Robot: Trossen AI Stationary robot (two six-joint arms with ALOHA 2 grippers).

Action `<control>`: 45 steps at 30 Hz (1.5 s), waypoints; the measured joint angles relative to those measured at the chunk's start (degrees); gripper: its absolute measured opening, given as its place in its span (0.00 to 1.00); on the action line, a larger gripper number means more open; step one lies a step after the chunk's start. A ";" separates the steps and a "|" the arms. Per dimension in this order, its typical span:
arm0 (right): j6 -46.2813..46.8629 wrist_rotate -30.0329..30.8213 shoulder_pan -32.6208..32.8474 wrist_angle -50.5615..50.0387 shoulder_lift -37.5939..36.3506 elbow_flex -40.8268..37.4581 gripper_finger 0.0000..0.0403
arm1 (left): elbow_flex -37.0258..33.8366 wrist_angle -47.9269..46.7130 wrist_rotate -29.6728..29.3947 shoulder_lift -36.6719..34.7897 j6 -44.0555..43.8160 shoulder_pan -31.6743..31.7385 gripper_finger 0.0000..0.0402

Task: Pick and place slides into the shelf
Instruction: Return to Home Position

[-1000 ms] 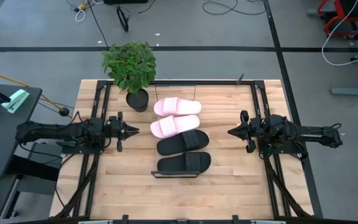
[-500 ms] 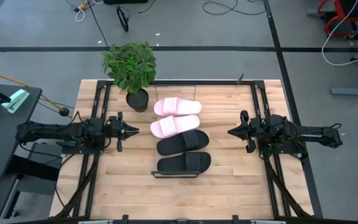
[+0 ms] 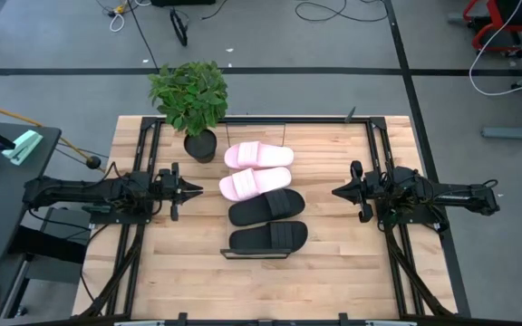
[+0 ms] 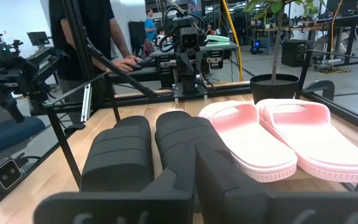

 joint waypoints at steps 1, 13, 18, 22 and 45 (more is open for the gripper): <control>0.01 0.00 0.01 0.00 -0.01 0.00 0.03 | 0.00 0.01 0.00 0.00 -0.01 -0.01 0.16; 0.02 0.00 0.00 0.00 0.01 0.00 0.03 | 0.02 0.01 0.00 0.00 0.00 -0.01 0.13; 0.02 0.00 0.01 0.00 0.01 0.00 0.03 | 0.01 0.02 -0.01 0.00 -0.02 -0.02 0.13; 0.02 -0.02 0.01 0.00 0.00 0.00 0.03 | 0.00 0.00 -0.01 0.00 -0.02 -0.02 0.15; 0.00 0.00 -0.01 0.00 0.00 0.00 0.03 | 0.00 0.00 -0.01 0.00 -0.01 -0.01 0.13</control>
